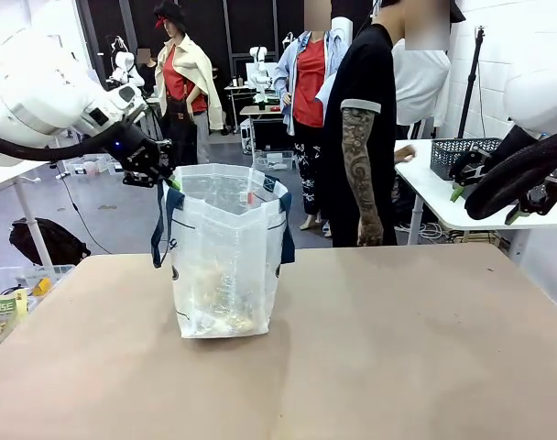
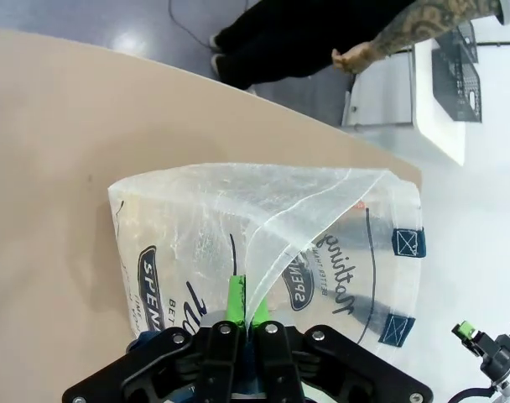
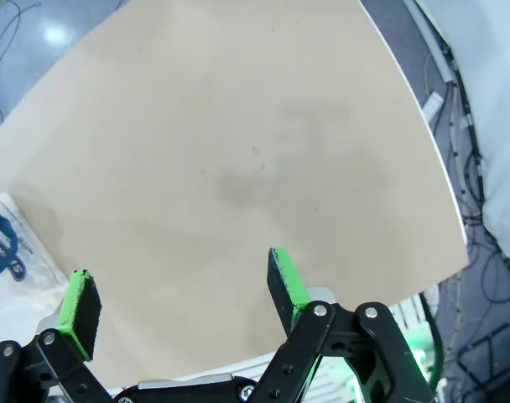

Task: Transfer purchased items from the store into the shopping bag.
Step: Move the Reusable shopping bag to the right side of the table.

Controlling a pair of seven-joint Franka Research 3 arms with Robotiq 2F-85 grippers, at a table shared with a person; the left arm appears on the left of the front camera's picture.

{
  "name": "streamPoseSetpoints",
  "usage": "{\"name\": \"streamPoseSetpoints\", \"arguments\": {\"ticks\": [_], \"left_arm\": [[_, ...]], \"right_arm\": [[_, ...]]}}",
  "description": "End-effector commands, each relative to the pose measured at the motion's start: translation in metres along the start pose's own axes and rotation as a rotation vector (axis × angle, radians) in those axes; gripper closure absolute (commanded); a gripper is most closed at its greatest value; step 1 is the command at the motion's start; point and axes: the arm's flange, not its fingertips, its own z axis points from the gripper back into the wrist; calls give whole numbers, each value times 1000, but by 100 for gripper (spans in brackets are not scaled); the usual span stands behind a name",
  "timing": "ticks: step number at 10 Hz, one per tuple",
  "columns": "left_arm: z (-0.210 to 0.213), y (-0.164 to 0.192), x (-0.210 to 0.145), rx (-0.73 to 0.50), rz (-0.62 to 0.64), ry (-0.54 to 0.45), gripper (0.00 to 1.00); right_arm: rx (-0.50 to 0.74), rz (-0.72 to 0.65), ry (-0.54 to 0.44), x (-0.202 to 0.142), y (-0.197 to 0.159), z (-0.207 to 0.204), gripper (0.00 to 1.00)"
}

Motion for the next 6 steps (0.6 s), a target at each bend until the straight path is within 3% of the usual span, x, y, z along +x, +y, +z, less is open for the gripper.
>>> {"name": "streamPoseSetpoints", "arguments": {"ticks": [1, 6], "left_arm": [[30, 9, -5, 47, 63, -41, 100], [123, 99, -4, 188, 304, -95, 100]], "right_arm": [[-11, -7, 5, 1, 2, 2, 0], [-11, -7, 5, 1, 2, 2, 0]]}}
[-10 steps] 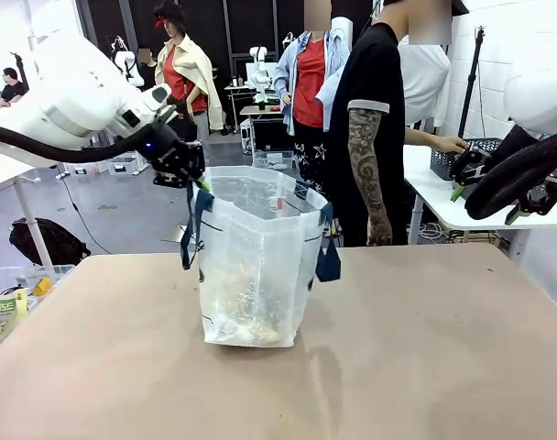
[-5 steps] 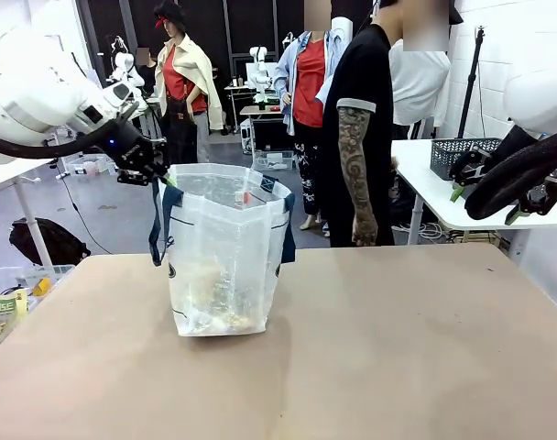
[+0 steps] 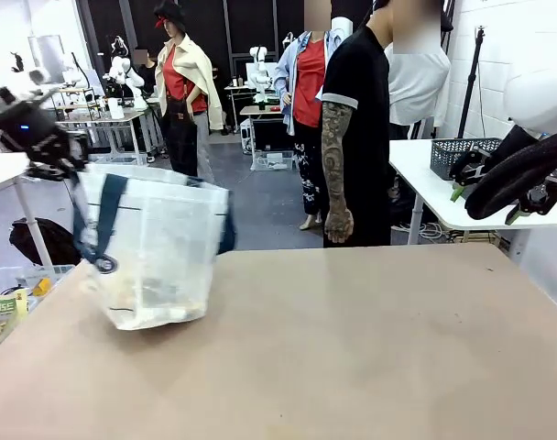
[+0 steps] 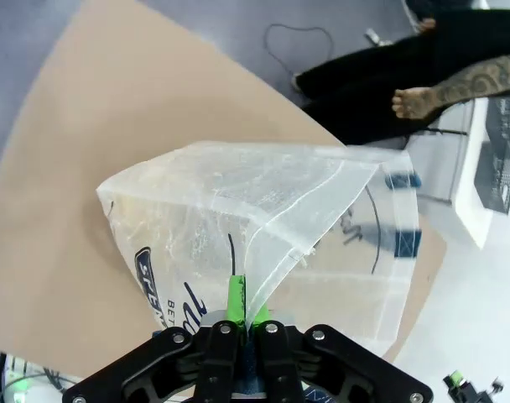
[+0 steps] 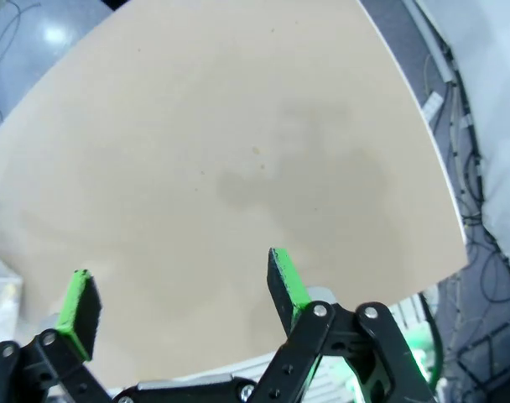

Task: Transfer purchased items from the store into the shopping bag.
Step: Move the Reusable shopping bag to the right side of the table.

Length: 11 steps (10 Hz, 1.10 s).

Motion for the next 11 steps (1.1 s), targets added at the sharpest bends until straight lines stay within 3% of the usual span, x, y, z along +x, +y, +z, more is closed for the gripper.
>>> {"name": "streamPoseSetpoints", "arguments": {"ticks": [1, 3, 5, 7, 9, 10, 11], "left_arm": [[22, 22, -4, 25, 51, -22, 100], [40, 55, -9, 31, 82, -101, 100], [45, 78, -9, 33, 109, -107, 100], [48, 91, -11, 2, 118, -125, 60], [60, 94, -24, -65, 104, -206, 20], [72, 91, -35, -125, 101, -245, 11], [81, 81, -47, -172, 90, -285, 11]], "right_arm": [[-10, -6, 5, 1, 2, 2, 0], [-10, -6, 5, 1, 2, 2, 0], [-10, -6, 5, 1, 2, 2, 0], [-10, -6, 5, 1, 2, 2, 0], [-10, -6, 5, 1, 2, 2, 0], [-10, -6, 5, 1, 2, 2, 0], [-10, -6, 5, 1, 2, 2, 0]]}}
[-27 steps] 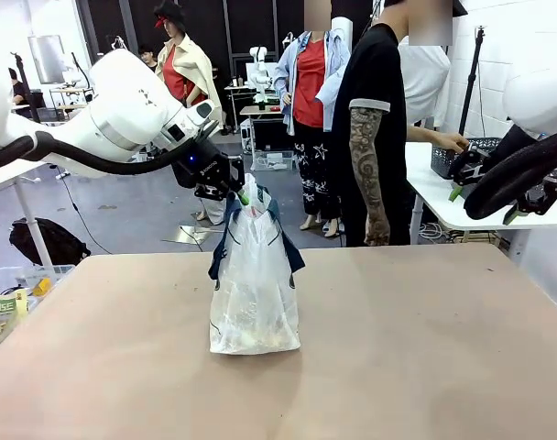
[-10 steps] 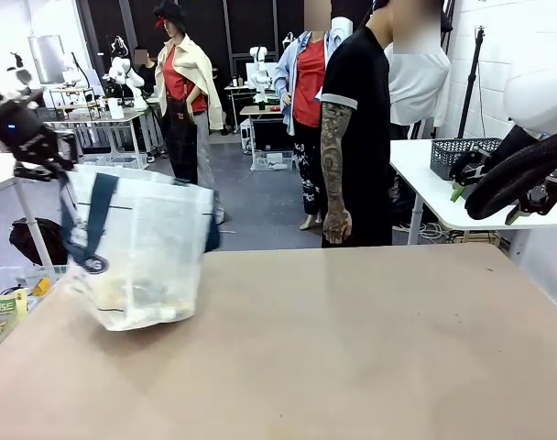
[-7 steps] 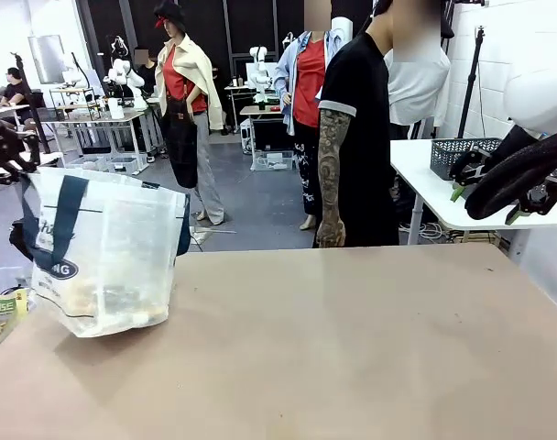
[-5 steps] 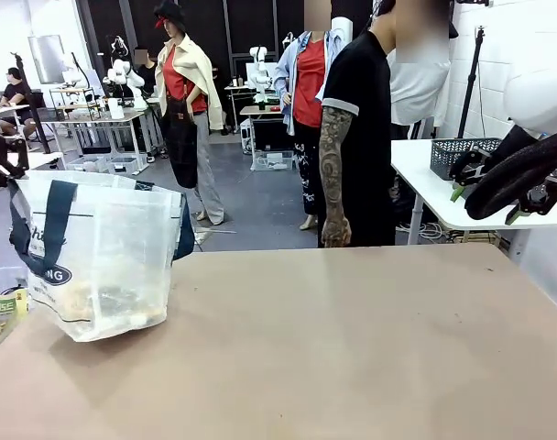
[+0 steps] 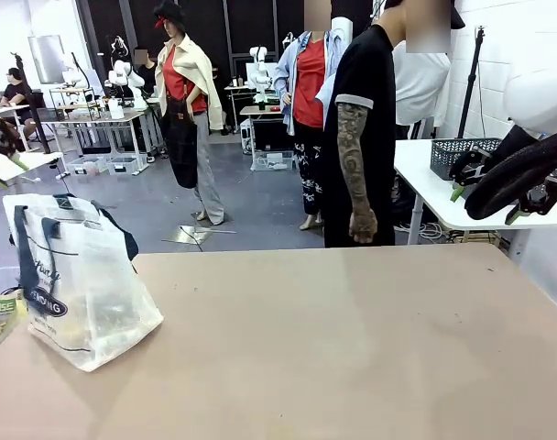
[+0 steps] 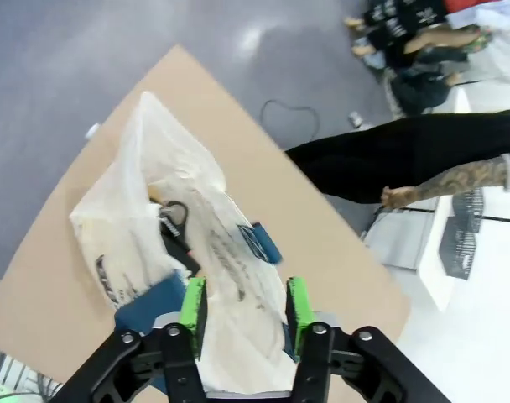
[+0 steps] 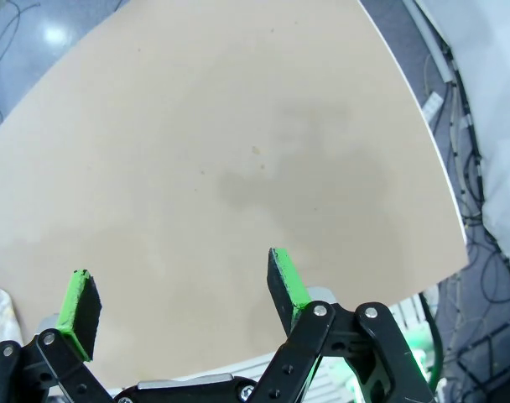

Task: Transfer purchased items from the store into the shopping bag.
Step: Move the Reusable shopping bag to the right side of the table.

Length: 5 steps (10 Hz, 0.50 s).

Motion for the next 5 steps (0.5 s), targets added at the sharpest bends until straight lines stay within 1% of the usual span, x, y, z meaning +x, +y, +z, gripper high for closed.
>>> {"name": "streamPoseSetpoints", "arguments": {"ticks": [1, 2, 3, 4, 5], "left_arm": [[8, -18, -38, -75, -47, -83, 11], [6, -49, -63, -77, -125, -98, 11], [-7, -82, -86, -45, -169, -110, 11], [-27, -117, -110, -7, -241, -103, 11], [-53, -151, -134, 4, -320, -86, 11]], "right_arm": [[-10, -7, 6, 1, 2, 2, 0], [-10, -7, 6, 1, 2, 2, 0], [-10, -7, 6, 1, 2, 2, 0], [-10, -7, 6, 1, 2, 2, 0], [-10, -7, 6, 1, 2, 2, 0]]}}
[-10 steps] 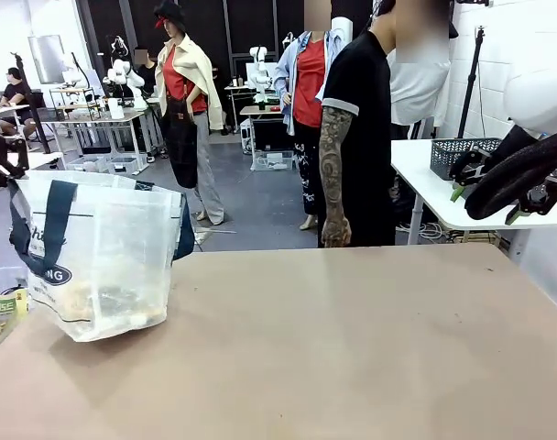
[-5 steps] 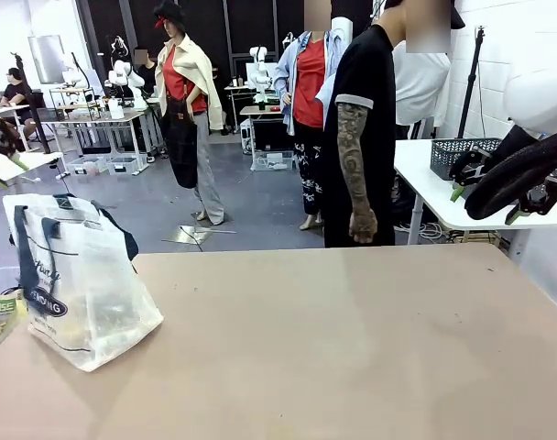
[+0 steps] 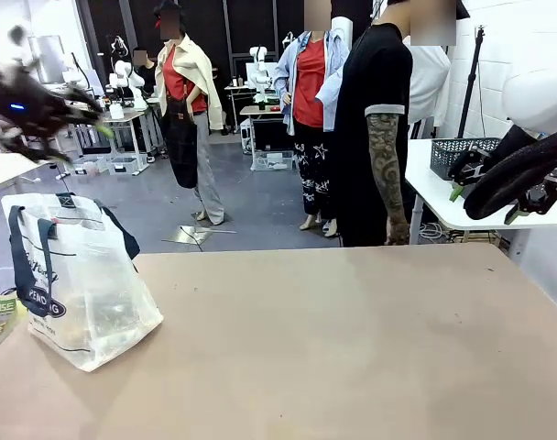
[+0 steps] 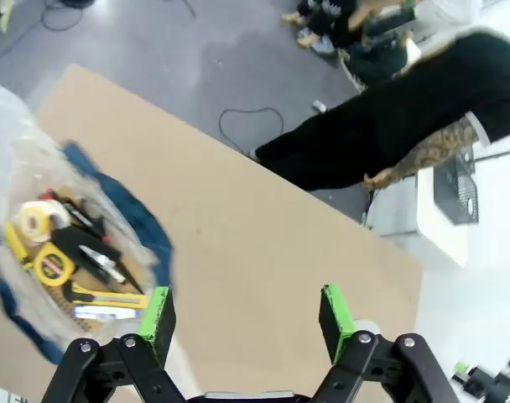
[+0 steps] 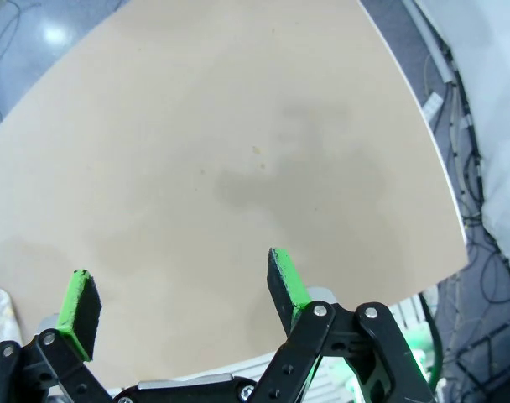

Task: Transfer purchased items from the store into the shopping bag.
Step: Move the Reusable shopping bag to the right side of the table.

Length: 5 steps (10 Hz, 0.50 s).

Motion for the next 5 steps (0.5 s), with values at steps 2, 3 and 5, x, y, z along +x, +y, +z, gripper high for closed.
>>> {"name": "streamPoseSetpoints", "arguments": {"ticks": [2, 3, 5], "left_arm": [[-93, -85, -32, 91, -211, 94, 11], [-117, -103, -47, 89, -295, 124, 11], [-160, -127, -74, 87, -437, 232, 11]], "right_arm": [[-9, -10, 6, 2, 1, 2, 0], [-9, -10, 6, 2, 1, 2, 0], [-9, -10, 6, 2, 1, 2, 0]]}}
